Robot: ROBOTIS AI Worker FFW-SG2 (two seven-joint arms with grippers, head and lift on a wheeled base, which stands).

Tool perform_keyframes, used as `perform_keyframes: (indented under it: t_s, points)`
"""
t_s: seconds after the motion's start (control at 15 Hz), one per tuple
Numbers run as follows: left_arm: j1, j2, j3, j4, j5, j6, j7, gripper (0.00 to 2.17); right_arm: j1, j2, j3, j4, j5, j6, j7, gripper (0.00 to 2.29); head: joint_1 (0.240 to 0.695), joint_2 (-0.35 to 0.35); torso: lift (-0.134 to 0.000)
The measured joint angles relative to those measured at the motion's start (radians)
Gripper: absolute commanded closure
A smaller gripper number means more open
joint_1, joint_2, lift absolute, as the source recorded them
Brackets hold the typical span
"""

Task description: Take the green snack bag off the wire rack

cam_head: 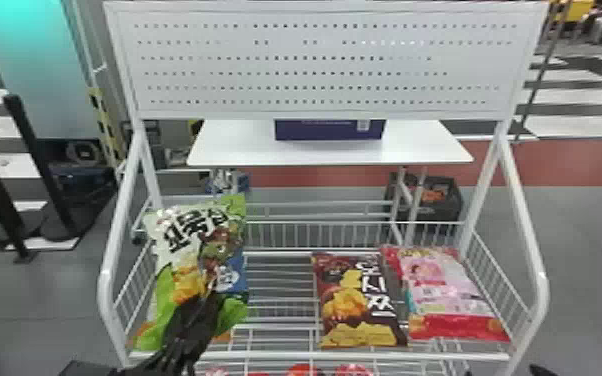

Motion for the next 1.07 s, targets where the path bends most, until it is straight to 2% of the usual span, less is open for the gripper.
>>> perform_keyframes:
  t_s: [0.33,0.53,0.73,1.07]
  points:
    - [0.157,0.003,0.074,0.023,-0.001,-0.219,-0.003,1.66,-0.002,-0.008,0.003,0.001,-0.003,0.0,0.0,0.17,0.499,0.0,0.0]
    - [0.215,-0.005,0.119,0.052,-0.006,-0.289,-0.007,1.66,-0.001,-0.011,0.003,0.001,-0.004,0.0,0.0,0.17,0.499,0.0,0.0]
    - [0.291,-0.021,0.168,0.063,-0.002,-0.365,-0.047,1.66,0.0,-0.013,-0.001,0.001,-0.005,0.0,0.0,0.17,0.499,0.0,0.0]
    - [0.358,-0.024,0.18,0.068,-0.003,-0.463,-0.054,1.66,0.002,-0.013,-0.003,-0.001,-0.007,0.0,0.0,0.17,0.499,0.0,0.0]
